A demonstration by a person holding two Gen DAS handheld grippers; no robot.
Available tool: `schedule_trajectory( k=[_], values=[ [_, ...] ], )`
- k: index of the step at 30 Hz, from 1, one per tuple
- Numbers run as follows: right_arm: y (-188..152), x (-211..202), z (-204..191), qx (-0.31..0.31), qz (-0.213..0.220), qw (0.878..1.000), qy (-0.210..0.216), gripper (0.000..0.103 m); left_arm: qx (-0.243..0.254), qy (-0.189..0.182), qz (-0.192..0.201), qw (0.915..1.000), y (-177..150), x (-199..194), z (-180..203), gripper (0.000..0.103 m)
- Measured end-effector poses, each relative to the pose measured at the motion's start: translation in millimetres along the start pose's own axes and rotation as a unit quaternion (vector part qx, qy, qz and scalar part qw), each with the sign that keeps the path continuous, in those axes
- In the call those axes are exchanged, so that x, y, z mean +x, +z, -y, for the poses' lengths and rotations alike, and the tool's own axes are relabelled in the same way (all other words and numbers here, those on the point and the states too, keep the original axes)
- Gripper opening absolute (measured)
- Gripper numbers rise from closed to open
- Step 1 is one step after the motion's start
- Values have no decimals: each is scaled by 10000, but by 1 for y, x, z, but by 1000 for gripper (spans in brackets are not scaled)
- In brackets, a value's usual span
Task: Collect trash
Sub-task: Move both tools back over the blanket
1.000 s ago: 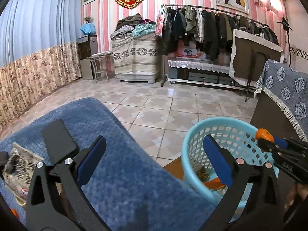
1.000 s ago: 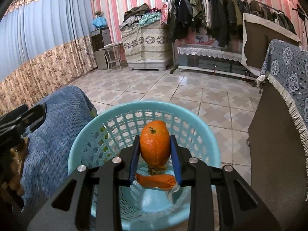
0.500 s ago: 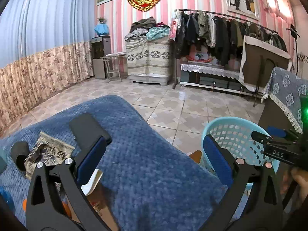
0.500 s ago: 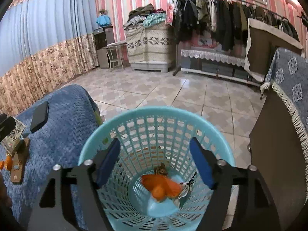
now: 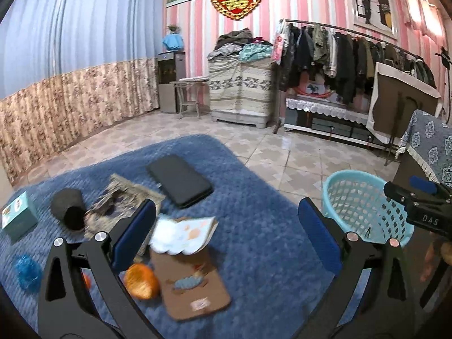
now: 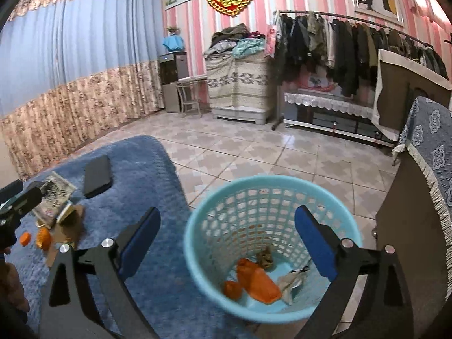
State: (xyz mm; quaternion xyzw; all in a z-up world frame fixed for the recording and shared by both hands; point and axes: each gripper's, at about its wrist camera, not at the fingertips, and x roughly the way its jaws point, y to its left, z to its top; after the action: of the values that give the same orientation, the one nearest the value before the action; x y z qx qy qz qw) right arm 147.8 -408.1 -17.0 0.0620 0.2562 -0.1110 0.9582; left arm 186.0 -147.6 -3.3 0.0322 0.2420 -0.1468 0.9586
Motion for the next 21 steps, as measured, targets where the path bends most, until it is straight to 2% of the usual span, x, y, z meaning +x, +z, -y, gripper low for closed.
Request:
schedule_trajectory(
  k=[3,9,17,21],
  values=[
    [-6,-3,-16,-66,5,10000,53,96,-146,64,-155,9998,-9,-8,-19,98],
    [-17,-8,-44,-138,-1,9997,206,96,-285,594,-98,9978,-26,-29,-56,98],
    [-27,-20,-85,-403,69,9978,527,99,-611,945,-207,9934,-45,-46,-96,98],
    [-32,-20,-99,-501,27,9972,556,99,-724,1144,-292,9904,-58,-54,-114,98]
  ],
)
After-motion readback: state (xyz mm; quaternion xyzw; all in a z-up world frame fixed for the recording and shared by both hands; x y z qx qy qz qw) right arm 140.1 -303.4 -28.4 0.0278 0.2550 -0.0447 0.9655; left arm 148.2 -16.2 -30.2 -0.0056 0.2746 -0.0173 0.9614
